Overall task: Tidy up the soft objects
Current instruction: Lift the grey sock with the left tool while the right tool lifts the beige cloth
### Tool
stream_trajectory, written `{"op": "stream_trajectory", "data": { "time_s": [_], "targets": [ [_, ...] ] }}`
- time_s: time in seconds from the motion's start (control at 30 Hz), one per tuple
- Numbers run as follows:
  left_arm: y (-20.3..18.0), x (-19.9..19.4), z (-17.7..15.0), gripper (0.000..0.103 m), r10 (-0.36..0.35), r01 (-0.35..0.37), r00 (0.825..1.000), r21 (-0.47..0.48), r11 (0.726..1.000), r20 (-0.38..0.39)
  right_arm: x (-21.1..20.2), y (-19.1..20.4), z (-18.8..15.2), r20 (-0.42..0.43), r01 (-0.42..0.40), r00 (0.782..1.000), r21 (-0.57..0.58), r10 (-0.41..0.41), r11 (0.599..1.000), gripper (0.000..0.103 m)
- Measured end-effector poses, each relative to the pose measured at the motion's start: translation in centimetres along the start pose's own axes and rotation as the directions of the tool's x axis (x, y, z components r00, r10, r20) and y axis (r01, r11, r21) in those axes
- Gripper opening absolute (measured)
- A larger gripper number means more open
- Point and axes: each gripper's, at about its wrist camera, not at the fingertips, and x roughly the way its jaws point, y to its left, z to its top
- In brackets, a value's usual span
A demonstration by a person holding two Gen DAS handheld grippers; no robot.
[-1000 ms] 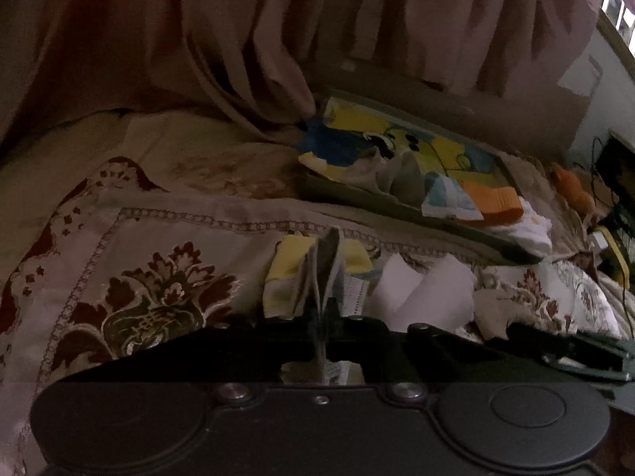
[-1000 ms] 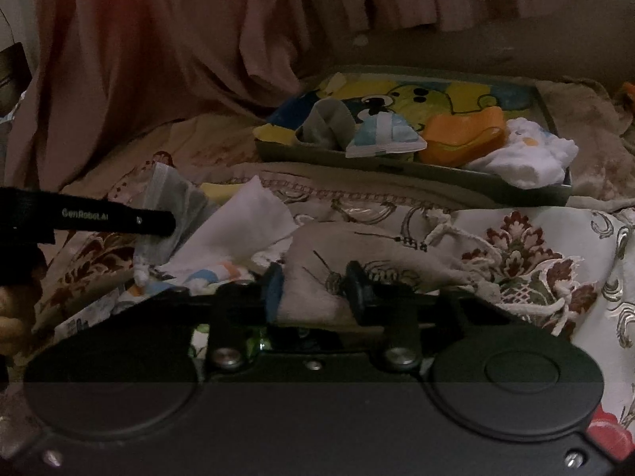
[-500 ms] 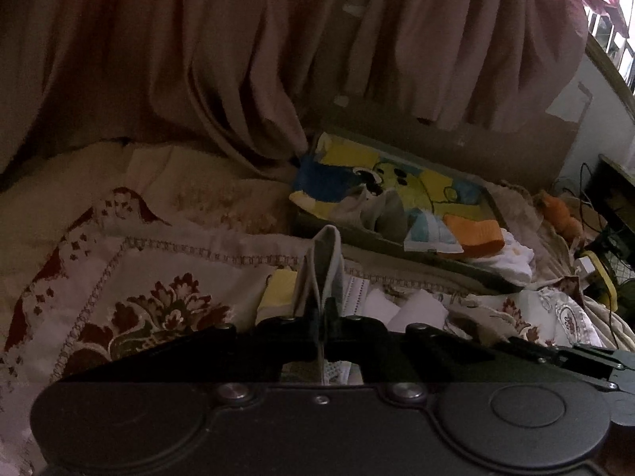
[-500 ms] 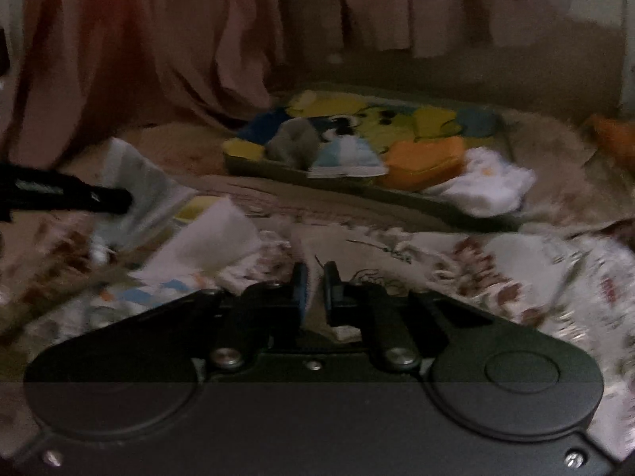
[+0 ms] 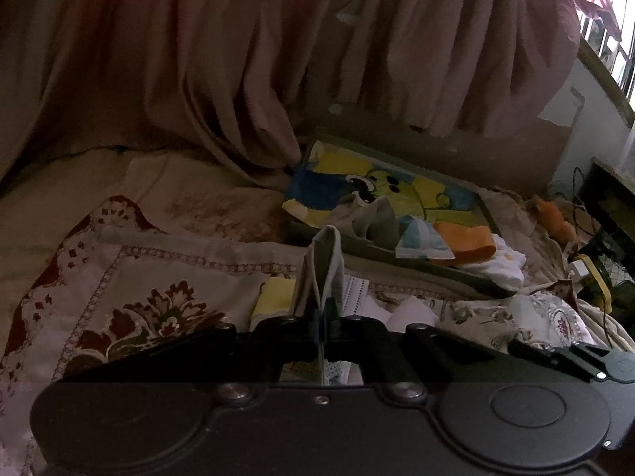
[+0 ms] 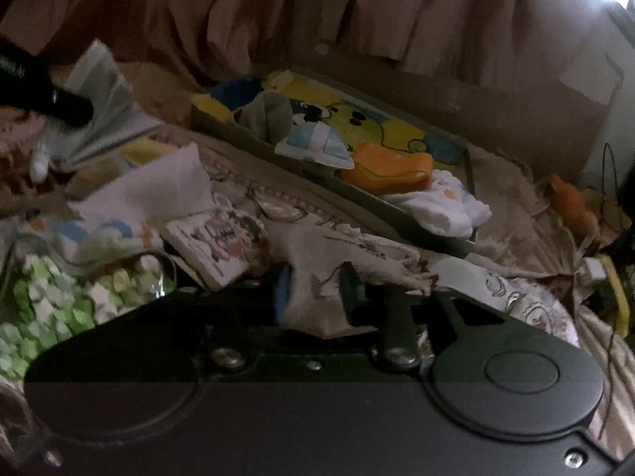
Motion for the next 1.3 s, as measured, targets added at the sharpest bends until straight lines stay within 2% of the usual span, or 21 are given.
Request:
{"op": "stream_trajectory", "data": {
  "time_s": [0.17, 0.37, 0.53, 0.57, 0.63, 0.7, 0.8, 0.93, 1.3],
  "targets": [
    [-0.2, -0.3, 0.1, 0.001, -0.001, 0.001, 1.000, 0.010, 1.000, 0.010, -0.2, 1.2, 0.0, 0.010, 0.048, 0.999, -0.059, -0.047, 0.997, 0.018],
    [-0.1, -0.1, 0.1, 0.001, -0.002, 0.002, 1.000, 0.008, 1.000, 0.000, 0.1, 0.7, 0.0, -0.021, 0.004, 1.000, -0.039, -0.005, 0.999, 0.021],
    [-0.2, -0.1, 0.1, 0.001, -0.005, 0.005, 1.000, 0.007, 1.000, -0.005, 0.6, -0.5, 0.0, -0.038, -0.002, 0.999, 0.021, 0.003, 1.000, 0.036],
    [-0.2, 0.0, 0.0, 0.001, -0.005, 0.005, 1.000, 0.007, 1.000, -0.006, 0.8, -0.7, -0.1, -0.042, -0.007, 0.999, 0.032, 0.008, 0.999, 0.036],
    [-0.2, 0.0, 0.0, 0.001, -0.006, 0.006, 1.000, 0.009, 1.000, -0.008, 1.2, -1.1, -0.2, -0.056, -0.022, 0.998, 0.058, 0.026, 0.998, 0.030],
    [-0.2, -0.1, 0.0, 0.001, -0.007, 0.007, 1.000, 0.010, 1.000, -0.006, 1.5, -1.2, -0.5, -0.071, -0.028, 0.997, 0.065, 0.033, 0.997, 0.014],
    [-0.2, -0.2, 0.0, 0.001, -0.008, 0.008, 1.000, 0.010, 1.000, -0.003, 1.2, -1.0, -0.6, -0.051, -0.015, 0.999, 0.049, 0.018, 0.999, 0.004],
    [-0.2, -0.3, 0.1, 0.001, -0.016, 0.015, 1.000, 0.005, 1.000, 0.002, 0.3, -0.9, -0.2, -0.016, 0.010, 1.000, 0.029, -0.010, 1.000, 0.000],
    [-0.8, -2.2, 1.1, 0.001, -0.072, 0.072, 0.996, 0.001, 0.997, 0.044, -5.1, -1.9, 2.4, 0.111, 0.027, 0.993, 0.060, -0.034, 0.998, 0.000]
  ]
}}
